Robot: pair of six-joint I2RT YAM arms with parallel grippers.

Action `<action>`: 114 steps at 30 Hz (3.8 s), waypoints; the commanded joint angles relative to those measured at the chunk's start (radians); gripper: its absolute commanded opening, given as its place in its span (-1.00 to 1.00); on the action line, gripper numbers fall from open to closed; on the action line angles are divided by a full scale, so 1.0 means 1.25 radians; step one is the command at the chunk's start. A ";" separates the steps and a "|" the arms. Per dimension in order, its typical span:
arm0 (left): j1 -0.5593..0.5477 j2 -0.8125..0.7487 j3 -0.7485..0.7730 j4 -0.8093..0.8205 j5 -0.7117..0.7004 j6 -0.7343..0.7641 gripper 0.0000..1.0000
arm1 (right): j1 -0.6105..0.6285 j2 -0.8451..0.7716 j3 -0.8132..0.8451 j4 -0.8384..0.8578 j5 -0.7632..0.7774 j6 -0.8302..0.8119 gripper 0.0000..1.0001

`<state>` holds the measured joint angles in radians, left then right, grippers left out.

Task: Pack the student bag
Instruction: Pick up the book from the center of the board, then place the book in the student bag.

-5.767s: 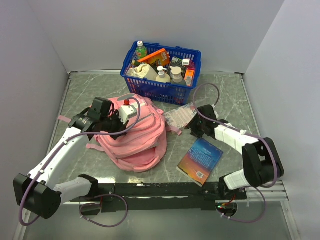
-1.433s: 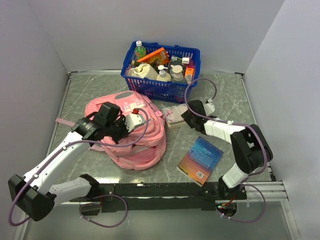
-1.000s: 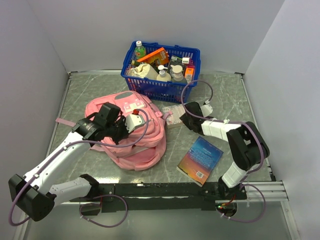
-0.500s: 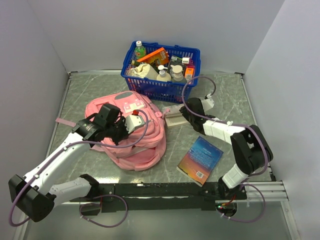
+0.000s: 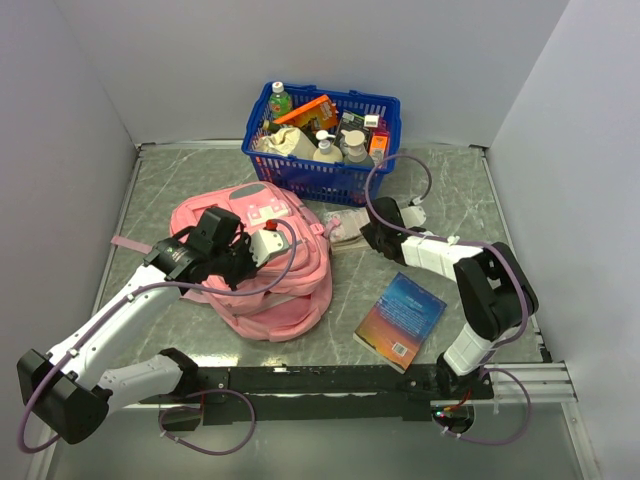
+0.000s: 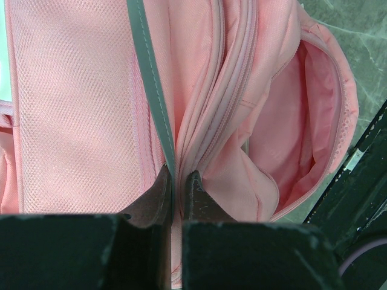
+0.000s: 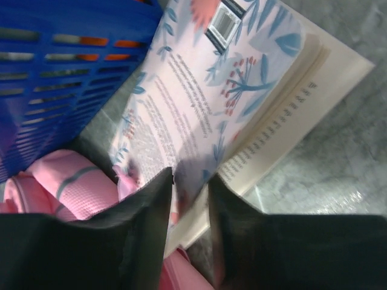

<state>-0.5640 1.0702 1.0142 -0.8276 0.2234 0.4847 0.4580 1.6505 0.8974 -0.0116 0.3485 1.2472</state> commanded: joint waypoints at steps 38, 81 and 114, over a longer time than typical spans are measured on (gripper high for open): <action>0.234 0.058 0.113 0.312 0.120 -0.166 -0.98 | 0.032 -0.748 0.117 -0.473 -0.243 -0.155 -1.00; 0.235 0.009 0.081 0.195 0.312 -0.098 -0.98 | 0.271 -0.453 -0.147 0.328 -0.107 0.091 -1.00; 0.235 0.057 0.129 0.190 0.291 -0.102 -0.98 | 0.279 -0.480 -0.065 -0.310 -0.226 -0.258 -0.88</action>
<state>-0.2810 1.1389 1.0817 -0.7650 0.6201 0.3237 0.8425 1.0237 0.8341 -0.2626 -0.0307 1.0183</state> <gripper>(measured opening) 0.067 0.062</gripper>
